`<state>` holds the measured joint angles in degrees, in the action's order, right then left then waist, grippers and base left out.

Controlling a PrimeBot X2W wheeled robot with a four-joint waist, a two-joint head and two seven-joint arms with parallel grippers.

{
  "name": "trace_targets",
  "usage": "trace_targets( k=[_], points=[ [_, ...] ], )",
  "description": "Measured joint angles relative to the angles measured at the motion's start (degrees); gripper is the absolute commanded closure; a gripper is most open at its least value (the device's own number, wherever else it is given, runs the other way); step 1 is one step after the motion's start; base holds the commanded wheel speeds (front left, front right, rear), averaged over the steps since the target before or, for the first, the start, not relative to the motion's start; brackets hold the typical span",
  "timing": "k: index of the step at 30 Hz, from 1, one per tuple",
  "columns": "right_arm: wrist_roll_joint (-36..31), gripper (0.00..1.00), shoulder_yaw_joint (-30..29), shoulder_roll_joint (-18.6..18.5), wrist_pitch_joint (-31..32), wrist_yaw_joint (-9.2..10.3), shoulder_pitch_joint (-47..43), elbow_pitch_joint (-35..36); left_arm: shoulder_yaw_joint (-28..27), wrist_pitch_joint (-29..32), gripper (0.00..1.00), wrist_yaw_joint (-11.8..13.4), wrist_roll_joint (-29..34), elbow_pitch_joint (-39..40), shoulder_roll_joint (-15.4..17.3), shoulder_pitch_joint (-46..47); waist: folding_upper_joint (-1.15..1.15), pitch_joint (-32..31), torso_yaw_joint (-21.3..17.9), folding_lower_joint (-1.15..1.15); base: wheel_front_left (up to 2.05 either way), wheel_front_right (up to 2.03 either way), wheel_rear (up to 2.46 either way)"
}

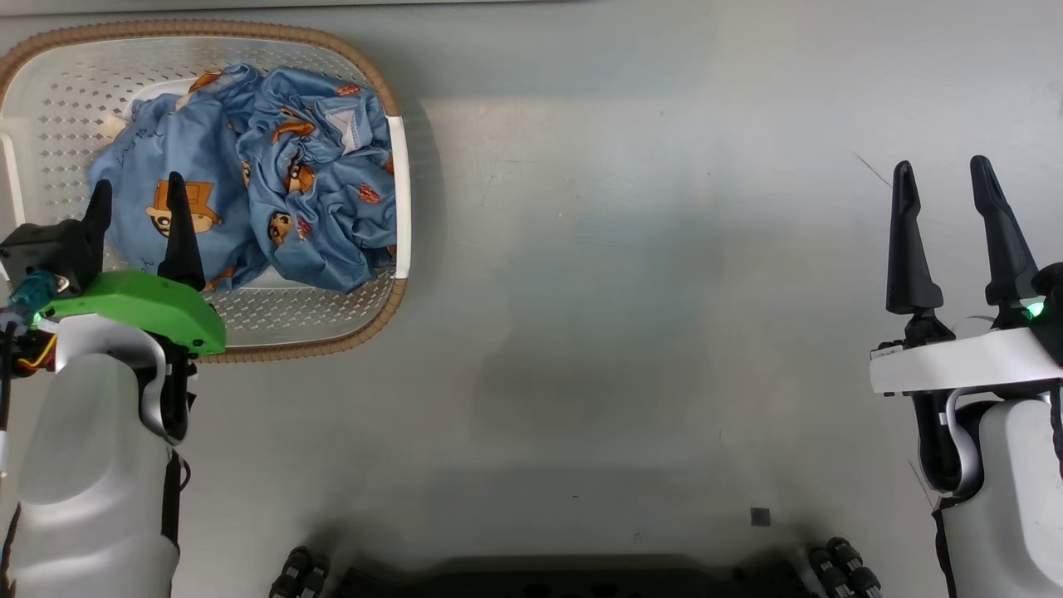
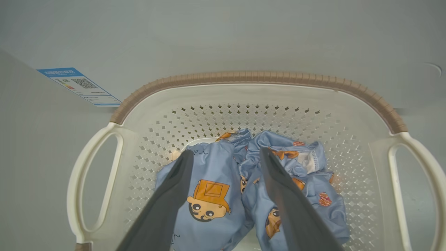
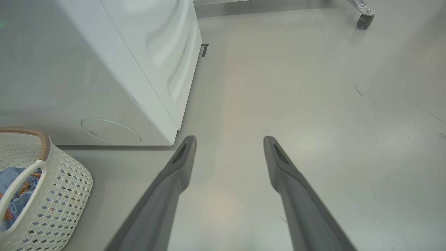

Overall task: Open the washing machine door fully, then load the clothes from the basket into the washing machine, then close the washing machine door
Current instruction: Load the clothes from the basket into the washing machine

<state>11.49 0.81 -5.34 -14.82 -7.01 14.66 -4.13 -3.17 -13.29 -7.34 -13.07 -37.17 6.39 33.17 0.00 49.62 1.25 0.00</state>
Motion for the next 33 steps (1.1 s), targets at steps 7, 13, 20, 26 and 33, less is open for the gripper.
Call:
trace_targets(
  k=[7, 13, 20, 26, 33],
  points=[
    [0.0, 0.0, -0.22, 0.0, 0.0, 0.0, 0.13, 0.25, 1.32, 1.23, 0.0, 0.0, 0.9, -3.85, 0.19, 4.11, 0.0, 2.15, -0.2, 0.0, 0.0, 0.0, 0.0],
    [0.0, 0.0, -0.24, 0.02, 0.0, 0.0, 0.15, 0.65, 1.35, 2.08, 0.0, 0.0, 0.97, -7.5, 0.51, 6.61, 0.0, 3.77, -0.2, 0.0, 0.0, 0.0, 0.0],
    [0.0, 0.0, -0.52, 0.03, 0.0, 0.0, 0.21, 1.37, 1.41, 2.13, 0.0, 0.05, 1.31, -10.47, 1.36, 9.56, 0.0, 5.62, -0.29, 0.0, 0.0, 0.0, 0.0],
    [0.0, 0.0, -0.83, 0.04, 0.0, 0.0, 0.23, 1.82, 1.82, 2.13, 0.0, 0.33, 1.81, -12.6, 1.69, 11.6, 0.0, 7.17, -0.29, 0.0, 0.0, 0.0, 0.0],
    [0.0, 0.0, -0.98, 0.09, 0.0, 0.0, 0.47, 1.99, 2.27, 2.14, 0.0, 0.82, 3.04, -15.01, 1.99, 13.82, 0.0, 8.72, -0.22, 0.0, 0.0, 0.0, 0.0]
  ],
)
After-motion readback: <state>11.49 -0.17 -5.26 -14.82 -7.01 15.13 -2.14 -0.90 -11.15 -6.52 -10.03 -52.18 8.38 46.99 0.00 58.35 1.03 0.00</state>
